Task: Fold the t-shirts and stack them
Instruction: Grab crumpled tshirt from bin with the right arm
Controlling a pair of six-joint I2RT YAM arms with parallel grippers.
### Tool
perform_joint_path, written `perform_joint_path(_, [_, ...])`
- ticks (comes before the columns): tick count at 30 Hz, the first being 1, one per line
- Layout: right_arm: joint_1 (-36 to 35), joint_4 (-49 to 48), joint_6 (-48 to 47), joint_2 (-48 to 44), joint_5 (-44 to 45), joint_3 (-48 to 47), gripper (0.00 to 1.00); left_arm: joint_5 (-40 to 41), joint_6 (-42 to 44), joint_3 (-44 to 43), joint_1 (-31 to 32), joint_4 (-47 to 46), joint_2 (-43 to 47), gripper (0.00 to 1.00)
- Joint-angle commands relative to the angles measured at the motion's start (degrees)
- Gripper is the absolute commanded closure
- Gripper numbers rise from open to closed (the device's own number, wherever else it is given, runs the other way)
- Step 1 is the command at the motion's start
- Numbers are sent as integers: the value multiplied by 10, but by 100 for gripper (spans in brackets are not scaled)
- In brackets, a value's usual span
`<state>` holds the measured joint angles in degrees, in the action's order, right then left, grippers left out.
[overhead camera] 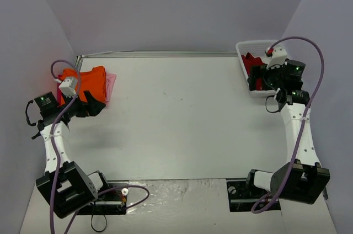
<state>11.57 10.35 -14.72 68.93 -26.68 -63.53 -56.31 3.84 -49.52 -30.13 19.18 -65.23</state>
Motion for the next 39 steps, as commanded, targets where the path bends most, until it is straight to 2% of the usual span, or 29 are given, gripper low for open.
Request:
perform_joint_path(1, [-1,-23,-35,44,108,-71,0,-13,-31,-8,-1,-41,34,6])
perform_joint_path(3, [-1,-23,-36,93,151,-110,0,-28,-29,-1,-1,-52,48,6])
perform_joint_path(7, [0,-24,-40,170,194,-158,0,-69,14,-23,-1,1,50,6])
perform_joint_path(15, [4,-45,-32,349,286,-244,0,-54,41,-2,0,-19,71,6])
perform_joint_path(24, [17,-46,-20,501,313,-319,0,-36,39,-7,2,-17,51,6])
perform_joint_path(36, [20,-22,-29,623,318,-369,0,-13,51,-8,7,-7,43,6])
perform_joint_path(37, [20,-22,-29,626,314,-370,8,-17,53,-9,7,-6,41,5])
perform_joint_path(39, [21,-21,-36,633,306,-373,43,-20,57,-9,8,-5,36,6])
